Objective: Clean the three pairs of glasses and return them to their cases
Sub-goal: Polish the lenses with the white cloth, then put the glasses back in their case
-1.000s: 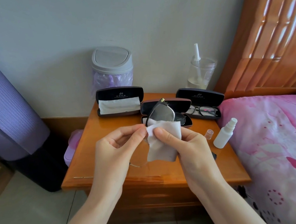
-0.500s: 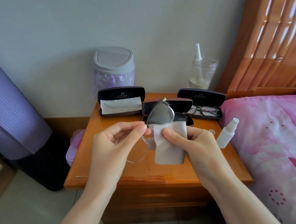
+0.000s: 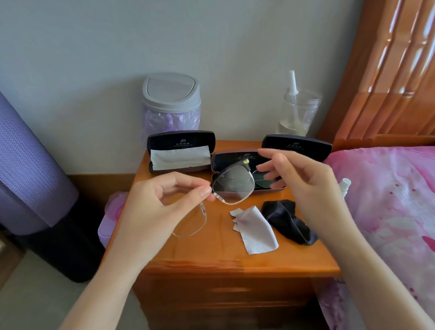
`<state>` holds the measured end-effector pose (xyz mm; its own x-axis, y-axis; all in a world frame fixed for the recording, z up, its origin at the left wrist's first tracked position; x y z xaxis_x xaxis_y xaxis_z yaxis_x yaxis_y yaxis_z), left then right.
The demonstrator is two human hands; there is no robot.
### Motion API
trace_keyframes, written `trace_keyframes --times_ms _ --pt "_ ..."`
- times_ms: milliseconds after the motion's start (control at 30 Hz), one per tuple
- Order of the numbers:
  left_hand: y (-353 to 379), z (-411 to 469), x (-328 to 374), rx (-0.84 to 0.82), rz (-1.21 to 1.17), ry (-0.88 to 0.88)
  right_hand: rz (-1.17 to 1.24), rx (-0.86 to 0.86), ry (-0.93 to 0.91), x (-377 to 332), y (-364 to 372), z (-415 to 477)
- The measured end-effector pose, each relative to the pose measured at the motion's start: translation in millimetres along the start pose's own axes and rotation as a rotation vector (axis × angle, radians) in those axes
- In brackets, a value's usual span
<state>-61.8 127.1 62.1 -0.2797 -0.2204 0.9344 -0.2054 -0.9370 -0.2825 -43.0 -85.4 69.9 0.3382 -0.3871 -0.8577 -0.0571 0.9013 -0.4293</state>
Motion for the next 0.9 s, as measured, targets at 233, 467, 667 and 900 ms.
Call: trace_keyframes --times_ms 233,467,667,900 --pt "3 2 5 -0.060 0.177 0.026 -0.062 -0.213 -0.017 -11 5 0" --pt "9 2 3 -0.089 0.272 0.034 -0.002 -0.259 -0.003 -11 4 -4" --pt "9 3 1 -0.063 0.293 0.060 0.090 -0.244 0.014 -10 6 -5" --pt "-9 2 -3 0.105 0.003 0.069 0.261 -0.071 0.105 1 -3 -6"
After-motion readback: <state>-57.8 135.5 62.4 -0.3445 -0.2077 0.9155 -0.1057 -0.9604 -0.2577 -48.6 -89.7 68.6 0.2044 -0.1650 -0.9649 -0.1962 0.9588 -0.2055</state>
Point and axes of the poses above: each hand's wrist, its own z-axis towards the middle knuckle, its own y-axis out of the palm, x = y × z, the point moved 5 cm from there along z, towards the middle knuckle, and after that the axes turned 14 degrees about -x, right-handed, at the moved point
